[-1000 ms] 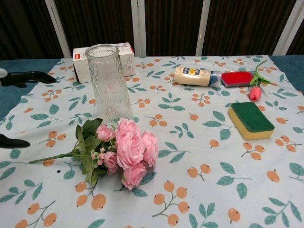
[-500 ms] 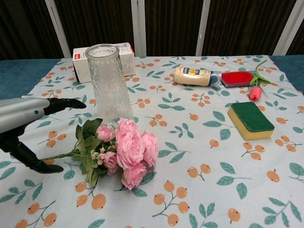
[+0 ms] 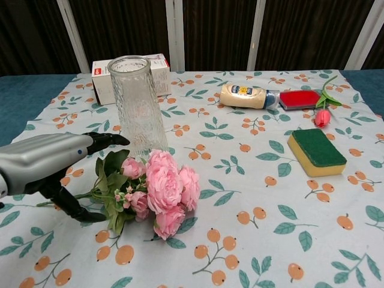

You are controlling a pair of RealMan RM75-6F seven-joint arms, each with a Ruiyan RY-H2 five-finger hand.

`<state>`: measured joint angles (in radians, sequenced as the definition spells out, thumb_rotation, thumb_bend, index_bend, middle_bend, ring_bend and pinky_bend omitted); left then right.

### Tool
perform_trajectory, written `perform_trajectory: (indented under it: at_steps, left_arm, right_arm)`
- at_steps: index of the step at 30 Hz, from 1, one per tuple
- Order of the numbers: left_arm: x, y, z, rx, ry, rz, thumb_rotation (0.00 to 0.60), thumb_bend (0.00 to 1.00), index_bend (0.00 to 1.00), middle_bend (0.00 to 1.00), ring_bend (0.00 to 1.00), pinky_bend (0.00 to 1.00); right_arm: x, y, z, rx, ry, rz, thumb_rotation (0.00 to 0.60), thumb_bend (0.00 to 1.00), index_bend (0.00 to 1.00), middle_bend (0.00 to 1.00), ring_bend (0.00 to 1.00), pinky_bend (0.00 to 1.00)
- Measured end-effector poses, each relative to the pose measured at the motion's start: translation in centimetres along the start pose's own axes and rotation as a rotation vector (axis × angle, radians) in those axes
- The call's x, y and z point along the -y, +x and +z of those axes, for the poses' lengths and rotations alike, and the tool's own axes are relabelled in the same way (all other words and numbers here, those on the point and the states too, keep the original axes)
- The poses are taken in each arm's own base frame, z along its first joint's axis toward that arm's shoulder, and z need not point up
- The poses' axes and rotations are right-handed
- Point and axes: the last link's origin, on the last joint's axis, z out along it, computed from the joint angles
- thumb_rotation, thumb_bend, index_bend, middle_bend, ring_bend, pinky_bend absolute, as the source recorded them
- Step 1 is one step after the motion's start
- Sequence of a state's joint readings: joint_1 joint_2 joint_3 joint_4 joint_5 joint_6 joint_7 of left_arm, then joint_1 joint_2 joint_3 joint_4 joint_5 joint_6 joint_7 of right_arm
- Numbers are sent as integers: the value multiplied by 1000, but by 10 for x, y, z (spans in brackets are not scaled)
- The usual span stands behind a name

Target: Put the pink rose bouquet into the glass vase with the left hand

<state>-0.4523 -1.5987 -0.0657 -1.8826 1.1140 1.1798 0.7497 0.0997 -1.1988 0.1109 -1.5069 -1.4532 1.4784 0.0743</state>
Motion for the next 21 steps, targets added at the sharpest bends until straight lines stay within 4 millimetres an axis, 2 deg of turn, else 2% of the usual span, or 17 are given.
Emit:
perform_trajectory:
  at_steps: [5,13,21]
  left_arm:
    - [-8,-7,9,11,-27,-5,600,103,34,50,0,112]
    - [-20,-16,17,27,-74,-23,600,122,61,104,30,214]
    - [-32,-23,22,21,-112,1,600,226,134,163,97,270]
  right_arm:
    - [0,0,1,-3,-2,0,600,278,97,77,141,113]
    - [-1,0,0,-3,-4,3,600,278,97,77,141,113]
    - [-1,1,0,-3,-6,11,600,278,97,77,141,113]
